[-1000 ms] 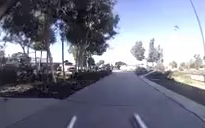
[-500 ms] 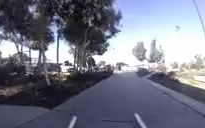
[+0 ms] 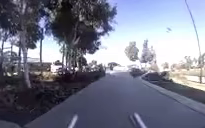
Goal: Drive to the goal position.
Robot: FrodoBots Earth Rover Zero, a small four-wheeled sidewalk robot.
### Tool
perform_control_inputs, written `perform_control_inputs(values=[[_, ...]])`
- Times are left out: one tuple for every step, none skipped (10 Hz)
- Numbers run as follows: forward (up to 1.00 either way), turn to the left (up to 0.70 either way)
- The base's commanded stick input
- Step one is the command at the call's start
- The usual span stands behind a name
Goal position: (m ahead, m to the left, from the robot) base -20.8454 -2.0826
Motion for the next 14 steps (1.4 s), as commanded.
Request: perform_control_inputs(values=[[1.0,-0.27],[0.0,-0.45],[0.0,-0.45],[0.0,-0.45],[0.0,-0.45],[0.0,-0.45],[0.0,-0.45],[0.0,-0.45],[0.0,-0.45],[0.0,-0.45],[0.0,-0.45],[0.0,-0.45],[0.0,-0.45],[0.0,-0.45]])
